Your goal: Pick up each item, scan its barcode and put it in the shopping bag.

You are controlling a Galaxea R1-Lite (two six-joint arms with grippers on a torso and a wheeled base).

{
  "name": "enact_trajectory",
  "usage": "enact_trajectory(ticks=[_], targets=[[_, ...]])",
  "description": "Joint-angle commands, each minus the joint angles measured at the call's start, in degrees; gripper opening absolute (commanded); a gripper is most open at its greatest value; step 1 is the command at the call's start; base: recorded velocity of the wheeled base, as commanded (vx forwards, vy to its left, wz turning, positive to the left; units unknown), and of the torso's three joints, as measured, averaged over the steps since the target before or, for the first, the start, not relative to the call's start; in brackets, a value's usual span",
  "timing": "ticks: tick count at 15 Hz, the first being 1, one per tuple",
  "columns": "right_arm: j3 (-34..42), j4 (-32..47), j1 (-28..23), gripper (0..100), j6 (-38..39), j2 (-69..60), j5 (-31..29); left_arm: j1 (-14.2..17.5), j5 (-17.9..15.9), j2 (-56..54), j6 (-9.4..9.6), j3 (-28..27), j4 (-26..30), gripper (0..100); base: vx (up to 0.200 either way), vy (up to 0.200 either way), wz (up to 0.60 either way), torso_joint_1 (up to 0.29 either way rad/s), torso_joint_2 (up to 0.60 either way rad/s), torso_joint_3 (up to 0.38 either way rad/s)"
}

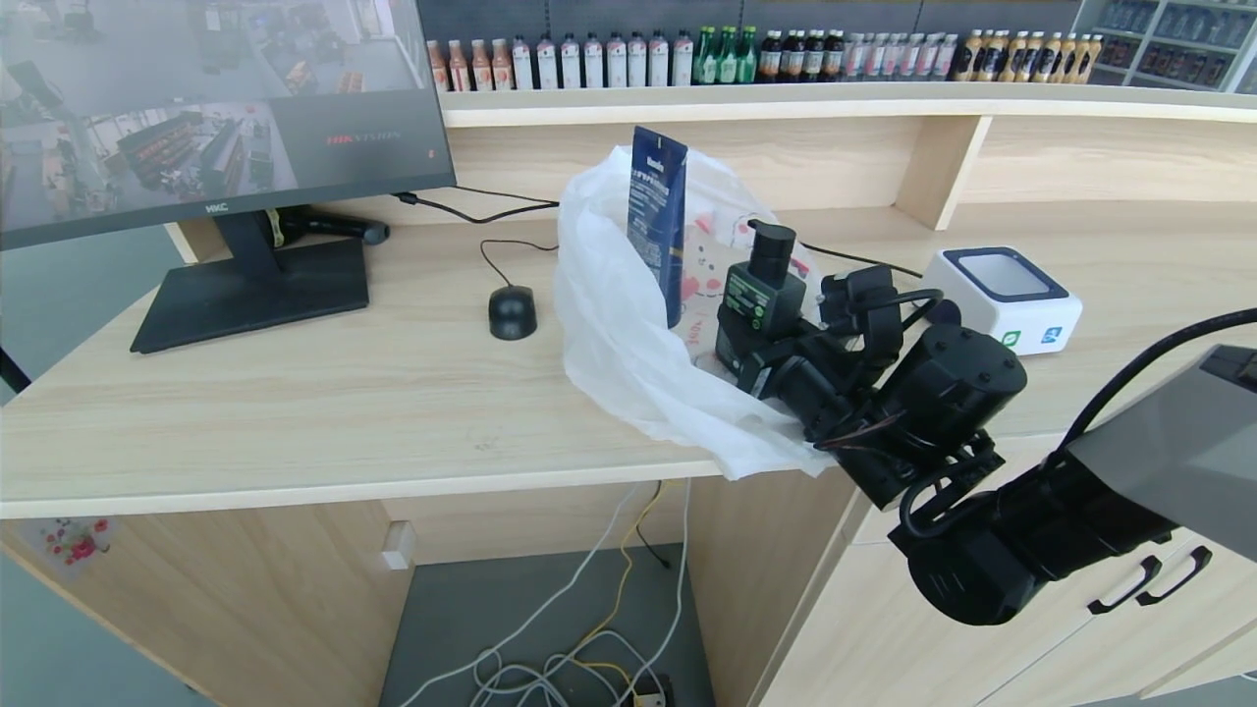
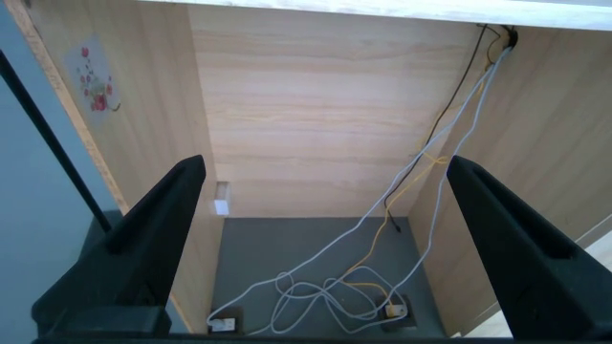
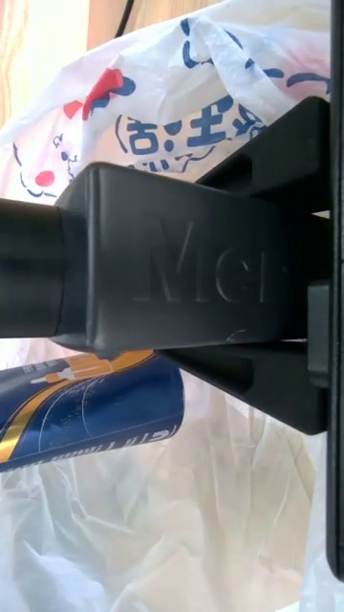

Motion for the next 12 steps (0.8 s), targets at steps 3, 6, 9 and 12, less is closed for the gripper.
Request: enact_trajectory(ticks=[3, 6, 9, 12], targets=[[0.1, 0.0, 0.0, 100, 0.2, 0.1, -0.3, 0.1, 0.0, 0.0, 0.00, 0.0, 0.0, 100, 0.000, 0.000, 0.00, 0.000, 0.00, 0.000], [1.2, -0.6, -0.1, 100, 0.7, -1.2, -0.5, 0.1, 0.0, 0.0, -0.09, 0.0, 0.0, 100, 0.000, 0.000, 0.00, 0.000, 0.00, 0.000], [1.2, -0.6, 0.0, 100, 0.8, -3.2, -0.5, 0.1, 0.0, 0.0, -0.09, 0.0, -0.1, 100, 0.000, 0.000, 0.00, 0.000, 0.00, 0.000], [2.5, -0.7, 0.1, 100, 1.2, -6.5, -0.5, 0.1, 0.0, 0.0, -0.09, 0.0, 0.0, 100, 0.000, 0.000, 0.00, 0.000, 0.00, 0.000]])
